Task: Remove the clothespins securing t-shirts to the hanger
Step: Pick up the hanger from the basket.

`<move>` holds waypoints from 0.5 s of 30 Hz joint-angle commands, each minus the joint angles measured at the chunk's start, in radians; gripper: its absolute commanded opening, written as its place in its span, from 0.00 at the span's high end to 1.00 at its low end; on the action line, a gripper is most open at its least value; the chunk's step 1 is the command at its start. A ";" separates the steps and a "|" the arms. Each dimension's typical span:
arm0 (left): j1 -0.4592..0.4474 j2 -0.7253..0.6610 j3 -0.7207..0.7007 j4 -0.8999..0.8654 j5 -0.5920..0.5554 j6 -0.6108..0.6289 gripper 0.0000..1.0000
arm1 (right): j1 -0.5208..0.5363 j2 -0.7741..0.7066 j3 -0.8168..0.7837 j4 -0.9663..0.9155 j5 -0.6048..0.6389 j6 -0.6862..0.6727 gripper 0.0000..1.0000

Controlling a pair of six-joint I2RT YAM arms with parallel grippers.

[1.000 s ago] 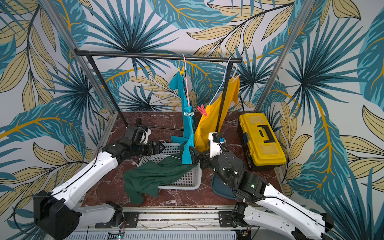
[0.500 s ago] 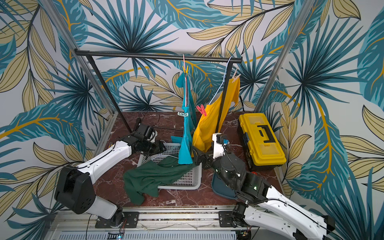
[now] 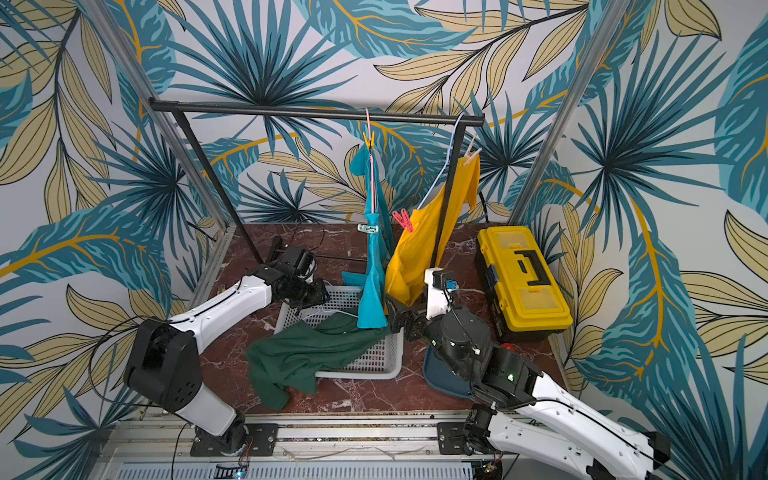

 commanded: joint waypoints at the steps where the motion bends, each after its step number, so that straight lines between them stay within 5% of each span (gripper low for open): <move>1: 0.004 0.019 0.045 0.000 -0.019 0.016 0.66 | 0.000 -0.007 -0.017 -0.015 0.007 0.014 0.01; 15: 0.005 0.012 0.056 0.000 0.021 0.018 1.00 | 0.000 0.004 0.016 -0.027 0.012 0.003 0.01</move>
